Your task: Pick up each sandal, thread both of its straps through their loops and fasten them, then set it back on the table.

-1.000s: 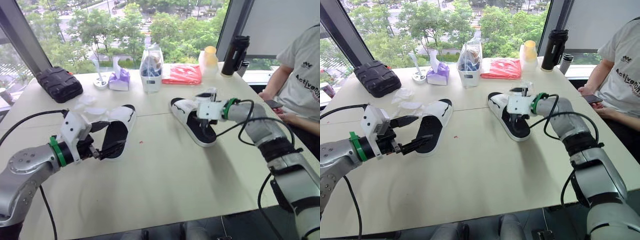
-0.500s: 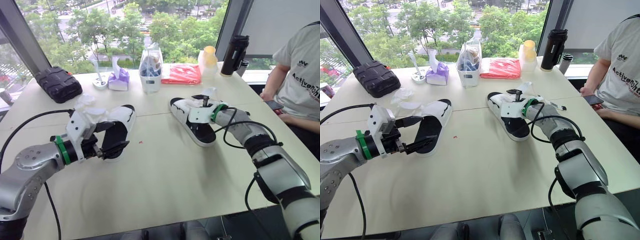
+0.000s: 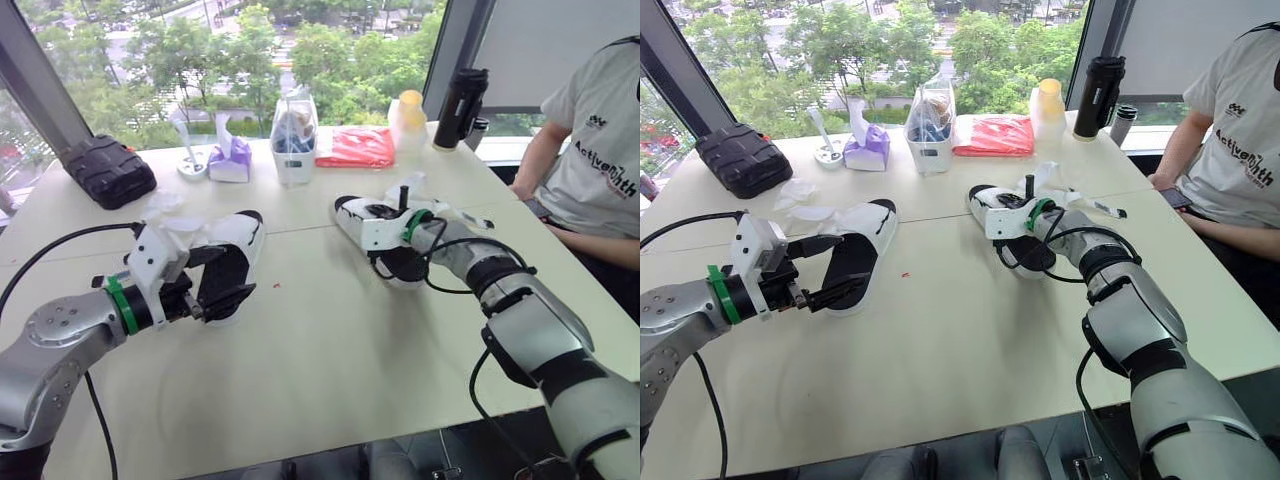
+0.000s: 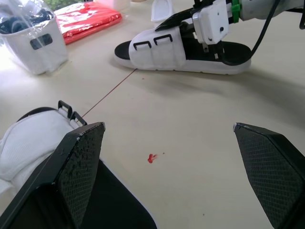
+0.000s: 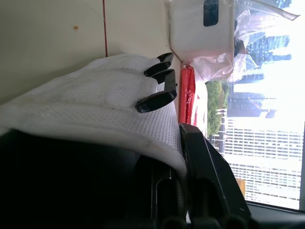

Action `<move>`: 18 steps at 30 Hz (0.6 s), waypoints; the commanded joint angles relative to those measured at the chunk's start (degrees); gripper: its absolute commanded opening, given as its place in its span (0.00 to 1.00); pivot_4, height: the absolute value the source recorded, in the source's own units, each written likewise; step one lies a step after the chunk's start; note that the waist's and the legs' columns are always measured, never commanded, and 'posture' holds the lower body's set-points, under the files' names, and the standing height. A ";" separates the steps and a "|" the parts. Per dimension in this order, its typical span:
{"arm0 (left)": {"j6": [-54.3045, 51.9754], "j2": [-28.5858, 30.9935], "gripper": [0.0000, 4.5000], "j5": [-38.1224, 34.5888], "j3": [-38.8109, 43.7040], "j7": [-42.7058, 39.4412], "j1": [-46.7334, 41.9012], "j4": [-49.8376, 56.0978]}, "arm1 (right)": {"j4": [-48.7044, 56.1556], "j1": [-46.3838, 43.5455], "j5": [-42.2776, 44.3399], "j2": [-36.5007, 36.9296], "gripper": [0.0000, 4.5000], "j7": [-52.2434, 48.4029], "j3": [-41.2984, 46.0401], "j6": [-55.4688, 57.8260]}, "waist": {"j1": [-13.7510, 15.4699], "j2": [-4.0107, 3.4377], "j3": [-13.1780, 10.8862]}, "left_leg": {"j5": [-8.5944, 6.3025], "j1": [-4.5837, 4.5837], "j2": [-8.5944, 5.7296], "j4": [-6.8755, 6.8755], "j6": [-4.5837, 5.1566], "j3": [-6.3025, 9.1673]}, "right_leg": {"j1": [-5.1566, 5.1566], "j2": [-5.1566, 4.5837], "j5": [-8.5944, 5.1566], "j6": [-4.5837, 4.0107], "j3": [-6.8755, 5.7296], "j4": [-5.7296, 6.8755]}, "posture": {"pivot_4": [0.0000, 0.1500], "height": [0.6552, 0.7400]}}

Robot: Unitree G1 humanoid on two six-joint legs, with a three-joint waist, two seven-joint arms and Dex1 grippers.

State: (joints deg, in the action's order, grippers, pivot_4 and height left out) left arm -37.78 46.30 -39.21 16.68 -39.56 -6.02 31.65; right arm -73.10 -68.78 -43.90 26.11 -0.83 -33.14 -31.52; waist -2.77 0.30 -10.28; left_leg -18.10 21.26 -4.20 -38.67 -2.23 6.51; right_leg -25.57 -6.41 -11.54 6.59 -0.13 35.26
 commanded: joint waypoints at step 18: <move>4.63 -0.05 1.00 3.71 -2.87 -4.82 -7.97 -7.14 | 35.93 -3.97 -31.14 21.20 0.02 37.04 -10.89 -49.73 | 0.03 0.00 -0.02 | 0.17 0.03 0.09 0.53 -0.28 -0.66 | -0.70 0.28 0.00 -0.01 0.62 0.20 | 1.00 1.00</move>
State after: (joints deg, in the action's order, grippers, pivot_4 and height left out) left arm -34.42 46.06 -35.77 13.80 -43.91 -13.16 24.40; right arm -40.05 -71.80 -73.09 46.68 31.99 -44.66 -80.27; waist -2.74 0.30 -10.30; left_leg -17.93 21.30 -4.11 -38.14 -2.51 5.75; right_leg -26.32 -6.11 -11.54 6.58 0.60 35.48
